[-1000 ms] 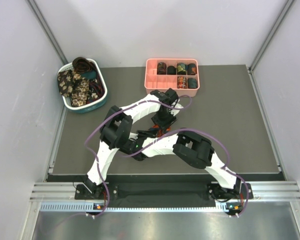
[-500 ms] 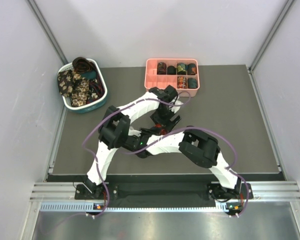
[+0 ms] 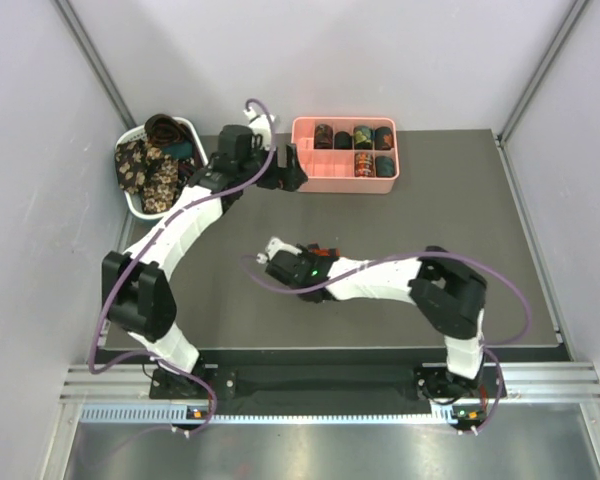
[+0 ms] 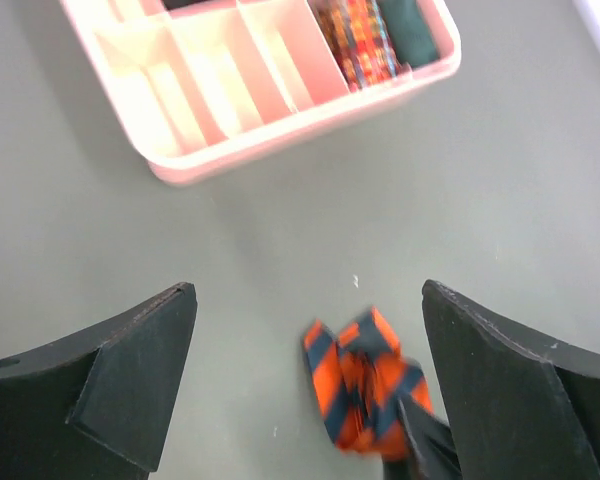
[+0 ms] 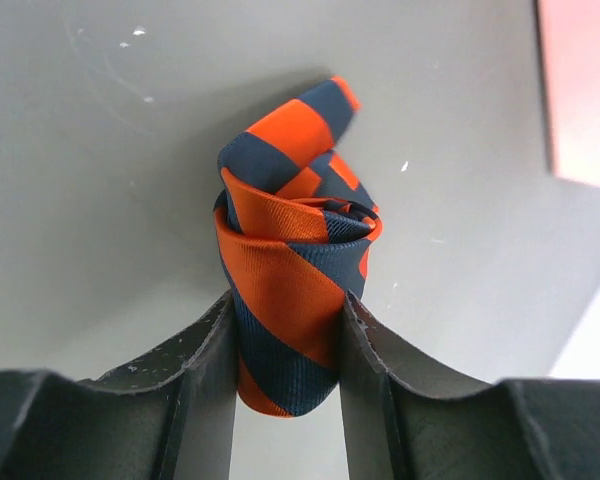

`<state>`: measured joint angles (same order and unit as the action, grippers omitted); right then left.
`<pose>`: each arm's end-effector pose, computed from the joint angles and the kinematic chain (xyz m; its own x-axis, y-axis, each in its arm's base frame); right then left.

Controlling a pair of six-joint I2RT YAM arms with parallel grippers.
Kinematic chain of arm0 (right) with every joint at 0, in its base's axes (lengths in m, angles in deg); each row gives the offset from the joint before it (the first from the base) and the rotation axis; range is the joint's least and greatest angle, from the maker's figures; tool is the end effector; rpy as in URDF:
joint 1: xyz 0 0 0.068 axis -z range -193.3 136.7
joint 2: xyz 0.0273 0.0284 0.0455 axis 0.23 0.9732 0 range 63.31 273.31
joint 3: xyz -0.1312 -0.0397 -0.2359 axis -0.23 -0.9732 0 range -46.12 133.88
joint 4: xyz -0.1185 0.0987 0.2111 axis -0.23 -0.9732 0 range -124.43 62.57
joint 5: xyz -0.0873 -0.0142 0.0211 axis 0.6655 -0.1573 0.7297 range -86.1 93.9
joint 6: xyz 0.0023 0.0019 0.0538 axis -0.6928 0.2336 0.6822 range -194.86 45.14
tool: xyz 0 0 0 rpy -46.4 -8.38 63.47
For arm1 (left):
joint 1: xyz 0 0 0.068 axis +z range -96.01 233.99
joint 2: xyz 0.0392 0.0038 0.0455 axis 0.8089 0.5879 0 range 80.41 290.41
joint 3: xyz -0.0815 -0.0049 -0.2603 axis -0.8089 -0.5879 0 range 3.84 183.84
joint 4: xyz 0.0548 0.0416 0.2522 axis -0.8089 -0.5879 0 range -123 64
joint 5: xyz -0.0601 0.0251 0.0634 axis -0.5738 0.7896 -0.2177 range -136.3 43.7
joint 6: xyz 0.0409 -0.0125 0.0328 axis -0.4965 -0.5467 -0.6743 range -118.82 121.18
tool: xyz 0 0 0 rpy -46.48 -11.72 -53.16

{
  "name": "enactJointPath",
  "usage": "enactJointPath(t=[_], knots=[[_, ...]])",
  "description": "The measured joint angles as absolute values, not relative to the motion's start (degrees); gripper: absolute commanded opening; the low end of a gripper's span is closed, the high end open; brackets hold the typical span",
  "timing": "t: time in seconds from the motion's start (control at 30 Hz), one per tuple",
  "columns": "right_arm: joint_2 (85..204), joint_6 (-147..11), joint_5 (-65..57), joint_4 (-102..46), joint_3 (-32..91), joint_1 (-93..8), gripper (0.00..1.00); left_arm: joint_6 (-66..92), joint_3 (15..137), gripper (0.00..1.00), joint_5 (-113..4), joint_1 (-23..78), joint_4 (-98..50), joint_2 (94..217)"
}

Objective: Roll the ties
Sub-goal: Place the rolled tie into the container

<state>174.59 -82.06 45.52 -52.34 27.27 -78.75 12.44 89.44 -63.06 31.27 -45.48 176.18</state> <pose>0.1843 0.3467 0.1669 -0.2971 -0.8762 -0.3795 -0.5958 0.4807 -0.6434 0.3578 -0.1609 0.3385 -0.5648 0.0337 -0.8245 0.5003 0.8086 -0.3096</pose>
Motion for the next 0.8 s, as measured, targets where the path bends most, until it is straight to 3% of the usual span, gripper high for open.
enactJointPath(t=[0.2,0.37,0.7,0.77,0.8], knots=[[160.17,-77.08,33.96,-47.24,19.4,-70.42,0.0,22.96,77.85,0.99,-63.78,36.37,-27.47,174.08],[148.45,-72.29,23.71,-44.56,15.35,-57.59,0.0,38.21,72.89,0.99,-69.31,43.21,-13.0,177.25],[144.25,-65.1,14.05,-47.33,18.22,-41.13,0.0,40.92,88.76,0.99,-72.04,44.21,-15.54,195.61],[144.78,-64.44,14.16,-48.97,20.82,-39.34,0.0,38.74,94.07,0.96,-70.42,43.23,-19.19,198.95],[145.15,-64.18,14.38,-49.56,22.26,-38.71,0.0,37.95,96.17,0.87,-69.7,42.79,-20.24,200.22]])
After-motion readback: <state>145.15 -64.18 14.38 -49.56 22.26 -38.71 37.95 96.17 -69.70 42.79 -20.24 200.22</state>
